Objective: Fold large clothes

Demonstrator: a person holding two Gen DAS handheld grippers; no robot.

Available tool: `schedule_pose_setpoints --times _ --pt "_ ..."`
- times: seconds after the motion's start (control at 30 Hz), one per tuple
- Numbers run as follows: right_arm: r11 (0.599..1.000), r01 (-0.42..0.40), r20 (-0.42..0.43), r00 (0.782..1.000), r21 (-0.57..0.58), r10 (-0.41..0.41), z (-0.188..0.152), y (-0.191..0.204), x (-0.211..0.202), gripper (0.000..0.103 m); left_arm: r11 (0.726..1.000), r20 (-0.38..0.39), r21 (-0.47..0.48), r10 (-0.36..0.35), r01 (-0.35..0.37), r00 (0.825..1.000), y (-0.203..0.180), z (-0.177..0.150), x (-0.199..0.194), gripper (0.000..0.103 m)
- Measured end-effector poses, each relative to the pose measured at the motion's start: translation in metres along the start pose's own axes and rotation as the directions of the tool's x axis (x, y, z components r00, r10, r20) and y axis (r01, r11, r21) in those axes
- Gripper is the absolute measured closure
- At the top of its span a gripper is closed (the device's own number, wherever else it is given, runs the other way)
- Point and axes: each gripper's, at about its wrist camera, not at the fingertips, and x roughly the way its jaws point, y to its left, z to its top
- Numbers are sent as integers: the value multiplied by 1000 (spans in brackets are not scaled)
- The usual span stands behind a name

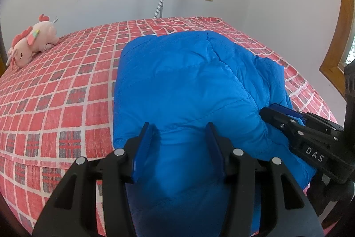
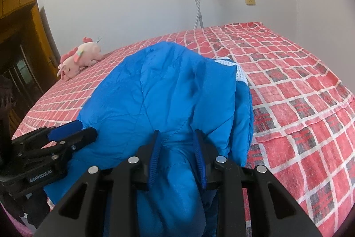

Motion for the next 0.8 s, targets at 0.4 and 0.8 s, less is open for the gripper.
schedule_pose_setpoints --times 0.4,0.8 --pt "998 61 8 998 -10 -61 14 3 -39 49 998 -39 -50 -33 31 999 21 11 -24 50" --pt "987 -87 -202 973 132 113 19 -39 -38 21 992 -90 -111 -65 54 994 69 22 -36 25"
